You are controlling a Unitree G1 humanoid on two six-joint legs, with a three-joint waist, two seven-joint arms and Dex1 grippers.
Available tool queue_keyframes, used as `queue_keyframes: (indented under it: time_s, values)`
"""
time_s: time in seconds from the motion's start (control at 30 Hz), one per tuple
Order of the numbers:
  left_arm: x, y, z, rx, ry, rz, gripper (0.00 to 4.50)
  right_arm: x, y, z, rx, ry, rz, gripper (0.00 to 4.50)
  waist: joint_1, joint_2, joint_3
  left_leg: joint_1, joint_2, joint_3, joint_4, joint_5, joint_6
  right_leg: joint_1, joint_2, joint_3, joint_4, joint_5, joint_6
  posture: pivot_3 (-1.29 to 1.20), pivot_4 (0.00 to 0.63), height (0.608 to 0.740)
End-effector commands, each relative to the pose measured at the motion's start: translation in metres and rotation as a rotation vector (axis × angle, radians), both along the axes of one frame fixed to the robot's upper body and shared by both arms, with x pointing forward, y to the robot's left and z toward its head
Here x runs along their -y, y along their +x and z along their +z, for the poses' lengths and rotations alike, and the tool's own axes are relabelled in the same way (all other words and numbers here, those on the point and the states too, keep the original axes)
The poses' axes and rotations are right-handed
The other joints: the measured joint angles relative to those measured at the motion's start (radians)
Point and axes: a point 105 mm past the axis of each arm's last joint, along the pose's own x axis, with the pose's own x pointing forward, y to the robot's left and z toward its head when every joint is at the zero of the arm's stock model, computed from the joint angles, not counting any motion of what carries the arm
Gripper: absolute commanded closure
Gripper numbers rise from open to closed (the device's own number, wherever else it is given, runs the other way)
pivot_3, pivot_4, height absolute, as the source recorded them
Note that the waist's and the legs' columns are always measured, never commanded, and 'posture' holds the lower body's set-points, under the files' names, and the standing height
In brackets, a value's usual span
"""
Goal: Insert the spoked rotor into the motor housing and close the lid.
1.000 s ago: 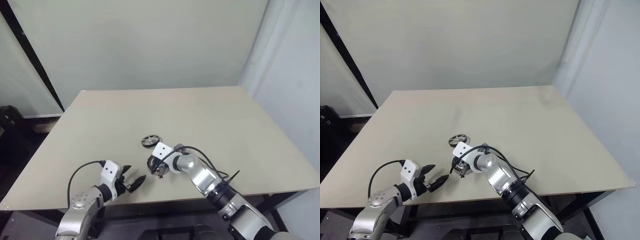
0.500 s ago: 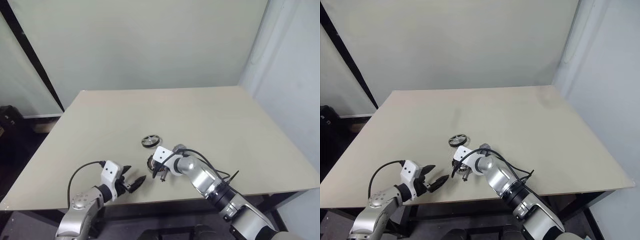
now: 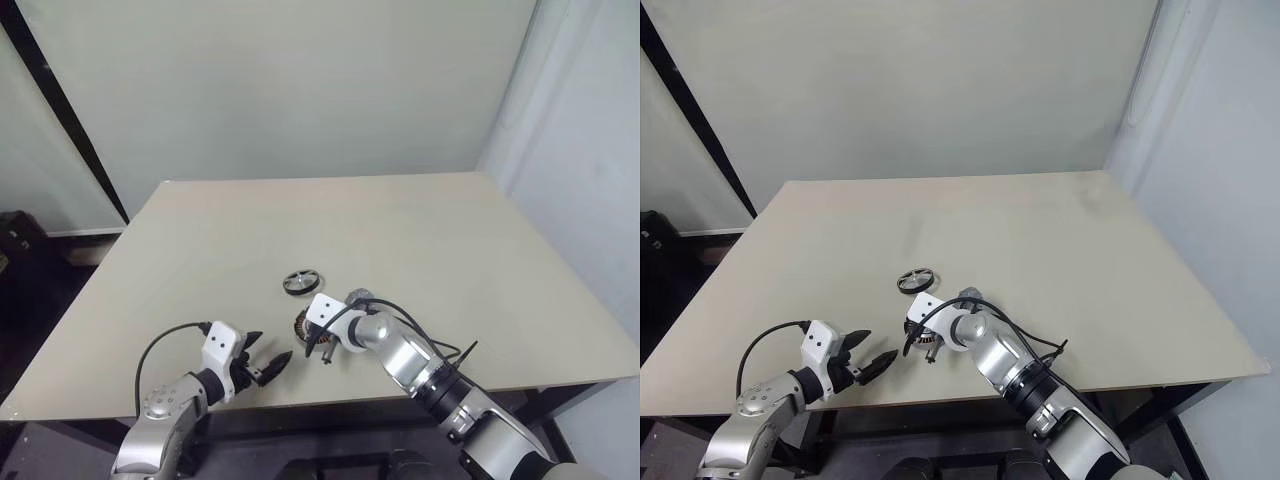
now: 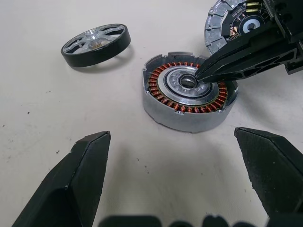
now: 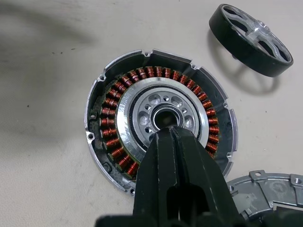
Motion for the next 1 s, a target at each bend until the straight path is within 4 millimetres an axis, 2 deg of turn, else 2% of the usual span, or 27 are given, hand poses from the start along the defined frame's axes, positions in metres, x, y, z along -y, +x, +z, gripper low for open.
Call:
queue_keyframes:
  time_s: [0.03,0.43,0.67,1.0]
  values:
    - [0.004,0.004,0.01,0.049,0.001,-0.01,0.0,-0.003,0.005,0.01,0.062,0.002,-0.001,4.48,0.0,0.0,0.0,0.0,0.0,0.0,0.0,0.0,0.0,0.0,0.0,0.0,0.0,0.0,0.0,0.0,0.0,0.74]
    - [0.005,0.003,0.01,0.05,0.004,-0.007,0.0,-0.013,0.003,0.02,0.078,0.065,0.015,4.48,0.0,0.0,0.0,0.0,0.0,0.0,-0.001,0.0,0.0,0.0,0.0,0.0,0.0,0.0,0.0,0.0,0.0,0.74]
    - [0.005,0.003,0.011,0.054,0.005,-0.005,0.0,-0.014,0.0,0.014,0.074,0.042,0.032,4.48,0.0,0.0,0.0,0.0,0.0,0.0,-0.002,0.0,0.0,0.0,0.0,0.0,-0.001,0.0,0.0,0.0,0.0,0.74]
    - [0.006,0.002,0.011,0.056,0.005,0.001,0.0,-0.009,0.007,0.008,0.114,-0.021,0.018,4.48,0.0,0.0,0.0,0.0,0.0,0.0,-0.003,0.0,0.0,-0.001,0.0,0.0,-0.001,0.0,0.0,0.0,0.0,0.74]
